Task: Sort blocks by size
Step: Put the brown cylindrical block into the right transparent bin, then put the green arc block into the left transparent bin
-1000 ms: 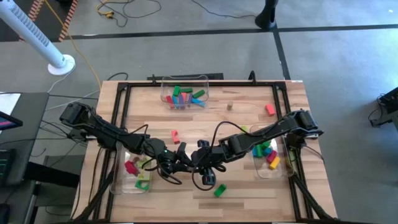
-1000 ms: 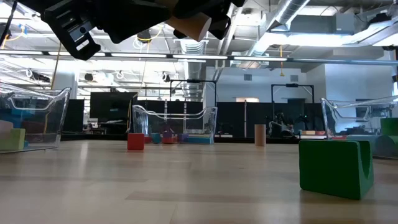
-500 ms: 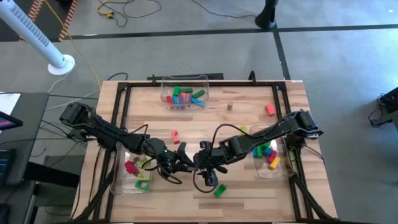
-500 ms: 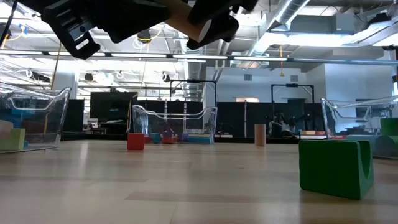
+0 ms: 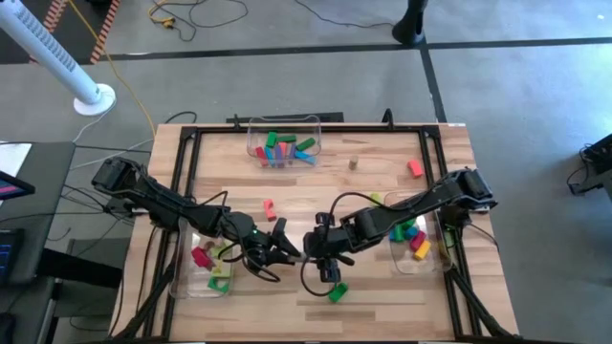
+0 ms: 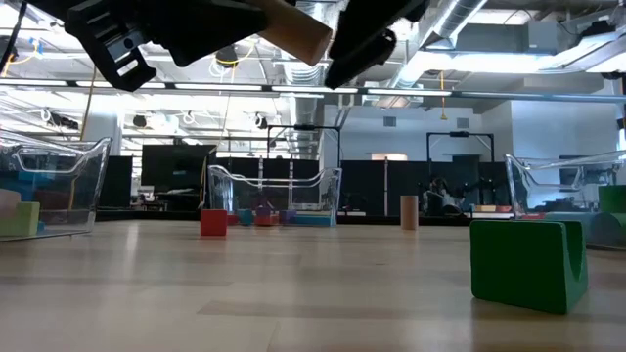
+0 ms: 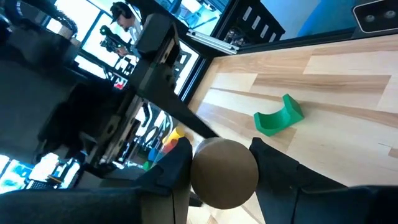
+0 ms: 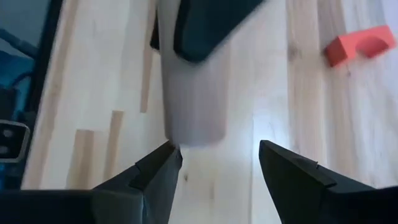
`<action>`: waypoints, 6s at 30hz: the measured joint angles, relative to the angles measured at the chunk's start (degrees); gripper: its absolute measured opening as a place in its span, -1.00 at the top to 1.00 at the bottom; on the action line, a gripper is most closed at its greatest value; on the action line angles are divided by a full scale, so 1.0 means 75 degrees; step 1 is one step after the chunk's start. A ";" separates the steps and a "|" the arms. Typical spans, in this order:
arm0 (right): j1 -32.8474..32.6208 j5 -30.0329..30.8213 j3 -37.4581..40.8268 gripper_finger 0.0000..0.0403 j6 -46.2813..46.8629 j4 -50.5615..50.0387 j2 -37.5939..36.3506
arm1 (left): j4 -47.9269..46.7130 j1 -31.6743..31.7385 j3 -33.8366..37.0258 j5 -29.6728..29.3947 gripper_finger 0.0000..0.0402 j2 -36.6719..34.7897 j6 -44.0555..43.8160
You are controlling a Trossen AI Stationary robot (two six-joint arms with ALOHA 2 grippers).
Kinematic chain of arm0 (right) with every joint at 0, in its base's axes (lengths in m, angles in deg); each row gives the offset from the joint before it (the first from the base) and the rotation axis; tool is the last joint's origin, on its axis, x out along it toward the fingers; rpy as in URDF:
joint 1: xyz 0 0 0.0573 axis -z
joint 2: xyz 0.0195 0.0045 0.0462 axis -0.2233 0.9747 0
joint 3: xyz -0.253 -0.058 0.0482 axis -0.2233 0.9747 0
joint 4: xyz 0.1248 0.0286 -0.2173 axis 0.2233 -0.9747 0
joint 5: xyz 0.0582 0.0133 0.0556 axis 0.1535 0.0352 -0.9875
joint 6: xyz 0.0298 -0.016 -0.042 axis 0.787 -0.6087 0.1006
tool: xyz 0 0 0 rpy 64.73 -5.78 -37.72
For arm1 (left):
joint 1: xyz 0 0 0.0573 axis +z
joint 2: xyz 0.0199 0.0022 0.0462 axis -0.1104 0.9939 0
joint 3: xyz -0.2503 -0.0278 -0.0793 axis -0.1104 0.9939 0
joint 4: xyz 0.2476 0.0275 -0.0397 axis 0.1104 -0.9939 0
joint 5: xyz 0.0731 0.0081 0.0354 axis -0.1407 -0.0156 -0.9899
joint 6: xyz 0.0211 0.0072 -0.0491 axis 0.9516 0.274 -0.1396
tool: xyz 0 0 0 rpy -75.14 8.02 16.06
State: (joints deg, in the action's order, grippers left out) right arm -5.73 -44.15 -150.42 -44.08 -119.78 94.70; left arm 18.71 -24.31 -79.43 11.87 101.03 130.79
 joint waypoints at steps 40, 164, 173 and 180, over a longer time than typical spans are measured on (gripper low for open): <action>-0.1799 0.6232 0.0000 -0.24 0.0246 -0.1148 -0.0234 | 0.1149 0.0902 -0.0174 -0.0734 0.34 0.0000 -0.2549; -0.4878 0.2546 0.4747 -0.24 1.3294 -0.5570 -0.3235 | -0.0222 0.0947 -0.0189 -0.0787 0.12 0.0003 -0.3815; -0.4846 0.3055 0.4599 -0.24 1.3173 -0.5566 -0.3232 | -0.0705 0.0945 -0.0189 -0.1001 0.12 -0.0070 -0.3723; -0.4846 0.4129 0.4215 -0.24 1.2614 -0.5505 -0.3232 | -0.1515 0.0944 -0.0189 -0.1477 0.12 -0.0604 -0.3613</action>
State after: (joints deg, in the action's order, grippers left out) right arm -42.08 -13.19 -118.80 50.52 -161.06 70.46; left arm 7.35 -17.23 -80.85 0.79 96.50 103.69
